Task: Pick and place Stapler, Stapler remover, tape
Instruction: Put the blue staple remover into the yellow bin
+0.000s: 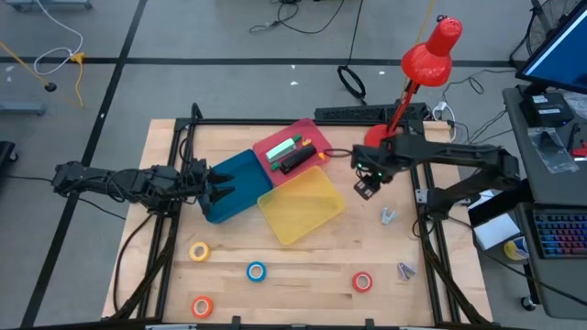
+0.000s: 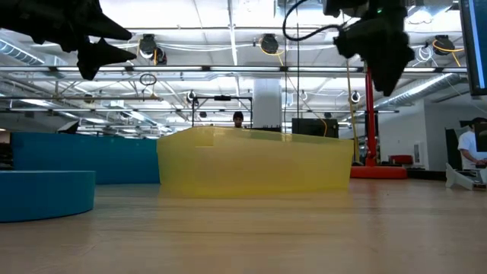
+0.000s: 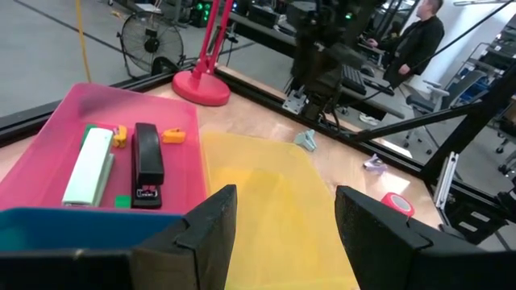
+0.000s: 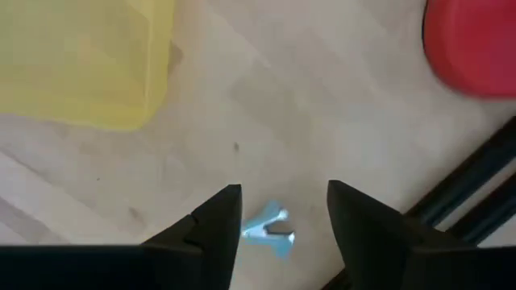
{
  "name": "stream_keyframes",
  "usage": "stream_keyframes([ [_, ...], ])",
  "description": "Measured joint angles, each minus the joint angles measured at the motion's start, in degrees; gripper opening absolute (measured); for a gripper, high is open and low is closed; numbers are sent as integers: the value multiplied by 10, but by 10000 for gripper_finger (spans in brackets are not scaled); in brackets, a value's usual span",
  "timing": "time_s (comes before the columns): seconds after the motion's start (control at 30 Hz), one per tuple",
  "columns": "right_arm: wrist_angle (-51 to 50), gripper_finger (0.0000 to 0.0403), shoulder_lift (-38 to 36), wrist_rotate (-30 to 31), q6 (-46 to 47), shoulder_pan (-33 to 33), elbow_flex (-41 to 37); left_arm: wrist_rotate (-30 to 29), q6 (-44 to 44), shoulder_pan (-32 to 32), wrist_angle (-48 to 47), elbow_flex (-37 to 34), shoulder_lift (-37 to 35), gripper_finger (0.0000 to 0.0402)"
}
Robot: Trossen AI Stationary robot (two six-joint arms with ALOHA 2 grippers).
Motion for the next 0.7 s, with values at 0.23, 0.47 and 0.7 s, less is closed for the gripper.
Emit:
stream_keyframes([
  [0.23,-10,226,-56,-28,134,60,-86,0,4,0,-3,0,0,209],
  [0.47,31,252,-113,-93,244,118,-206,0,10,0,-3,0,0,209],
  [0.7,145,256,-168,-93,304,132,-311,0,10,0,-3,0,0,209],
])
